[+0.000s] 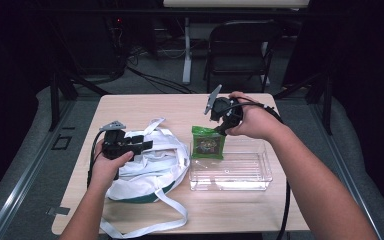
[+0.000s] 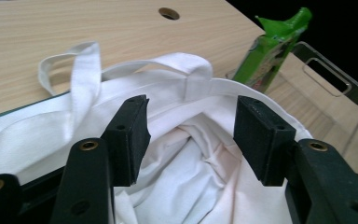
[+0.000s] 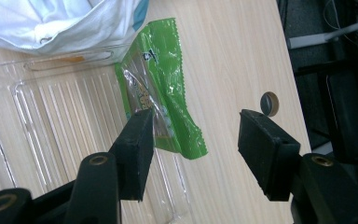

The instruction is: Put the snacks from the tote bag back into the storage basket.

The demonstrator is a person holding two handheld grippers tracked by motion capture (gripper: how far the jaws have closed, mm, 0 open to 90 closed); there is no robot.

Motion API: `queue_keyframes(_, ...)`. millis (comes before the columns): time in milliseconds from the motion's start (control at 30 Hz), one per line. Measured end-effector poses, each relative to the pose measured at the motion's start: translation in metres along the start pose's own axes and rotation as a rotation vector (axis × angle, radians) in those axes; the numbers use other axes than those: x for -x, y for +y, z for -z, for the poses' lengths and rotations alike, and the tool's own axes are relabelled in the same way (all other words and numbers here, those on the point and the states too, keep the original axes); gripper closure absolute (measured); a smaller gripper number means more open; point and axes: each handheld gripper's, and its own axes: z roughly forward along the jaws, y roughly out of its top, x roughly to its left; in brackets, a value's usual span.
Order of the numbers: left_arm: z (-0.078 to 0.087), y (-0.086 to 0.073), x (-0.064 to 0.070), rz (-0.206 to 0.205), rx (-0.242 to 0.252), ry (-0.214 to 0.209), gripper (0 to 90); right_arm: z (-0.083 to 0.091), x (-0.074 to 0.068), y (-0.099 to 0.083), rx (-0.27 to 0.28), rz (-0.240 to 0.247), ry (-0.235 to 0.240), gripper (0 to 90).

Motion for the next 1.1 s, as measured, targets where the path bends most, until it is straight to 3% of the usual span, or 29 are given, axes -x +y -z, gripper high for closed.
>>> queue_keyframes(300,0.002,-0.001,-0.003,-0.014,-0.009,0.051,44.7,0.009,-0.004,-0.019,0.020,-0.072,-0.036,44.2)
queue_keyframes(500,0.004,-0.001,-0.004,-0.023,-0.007,0.066,45.3,0.020,-0.005,-0.039,0.071,-0.192,-0.058,45.6)
queue_keyframes(567,0.005,-0.001,-0.003,-0.025,-0.004,0.067,45.4,0.022,-0.005,-0.041,0.073,-0.208,-0.066,45.6)
queue_keyframes(600,0.007,0.000,-0.004,-0.026,-0.014,0.069,45.3,0.025,-0.007,-0.048,0.095,-0.265,-0.069,45.6)
queue_keyframes(700,0.007,-0.001,-0.004,-0.025,-0.005,0.070,45.3,0.027,-0.010,-0.053,0.120,-0.302,-0.077,46.3)
queue_keyframes(733,0.007,-0.001,-0.005,-0.024,-0.005,0.070,45.3,0.029,-0.013,-0.059,0.140,-0.337,-0.083,46.3)
queue_keyframes(833,0.008,-0.001,-0.005,-0.020,-0.013,0.068,45.4,0.029,-0.017,-0.068,0.145,-0.380,-0.091,46.3)
queue_keyframes(1100,0.008,-0.002,-0.007,-0.014,-0.013,0.073,46.2,0.026,-0.030,-0.086,0.144,-0.428,-0.099,47.8)
